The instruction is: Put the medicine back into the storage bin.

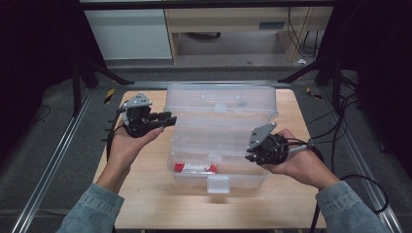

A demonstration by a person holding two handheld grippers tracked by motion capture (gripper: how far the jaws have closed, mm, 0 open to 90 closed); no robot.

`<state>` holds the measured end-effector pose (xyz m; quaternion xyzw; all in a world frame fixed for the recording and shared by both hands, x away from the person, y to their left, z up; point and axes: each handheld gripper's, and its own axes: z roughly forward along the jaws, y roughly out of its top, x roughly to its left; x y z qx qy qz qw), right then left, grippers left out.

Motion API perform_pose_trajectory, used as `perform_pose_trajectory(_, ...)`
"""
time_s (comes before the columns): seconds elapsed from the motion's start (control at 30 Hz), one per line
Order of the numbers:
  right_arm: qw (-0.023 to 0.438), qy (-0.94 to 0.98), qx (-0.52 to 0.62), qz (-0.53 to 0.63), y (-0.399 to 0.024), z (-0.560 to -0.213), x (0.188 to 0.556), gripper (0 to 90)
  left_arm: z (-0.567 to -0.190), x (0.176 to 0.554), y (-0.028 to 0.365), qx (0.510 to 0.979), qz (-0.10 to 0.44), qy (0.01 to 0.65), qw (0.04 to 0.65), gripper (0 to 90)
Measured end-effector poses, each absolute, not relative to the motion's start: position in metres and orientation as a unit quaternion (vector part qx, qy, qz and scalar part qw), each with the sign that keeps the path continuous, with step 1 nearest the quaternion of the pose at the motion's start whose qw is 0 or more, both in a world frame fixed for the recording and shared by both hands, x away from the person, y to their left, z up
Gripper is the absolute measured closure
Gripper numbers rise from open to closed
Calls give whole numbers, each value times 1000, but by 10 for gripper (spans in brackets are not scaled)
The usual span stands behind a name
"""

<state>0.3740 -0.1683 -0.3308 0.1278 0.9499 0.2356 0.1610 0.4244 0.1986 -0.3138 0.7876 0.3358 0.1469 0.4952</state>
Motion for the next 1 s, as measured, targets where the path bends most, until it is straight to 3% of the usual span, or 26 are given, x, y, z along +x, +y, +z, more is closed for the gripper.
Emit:
perform_pose_trajectory(0.3,159,949,129,241,-170,-333,371,722,-317,420,199,790,149,332,494,660)
perform_pose_trajectory(0.53,162,940,143,265,-173,-336,365,640,-318,415,202,785,148,334,500,655)
perform_pose_trajectory(1.0,160,935,149,279,-175,-345,359,614,-329,405,201,784,137,332,506,649)
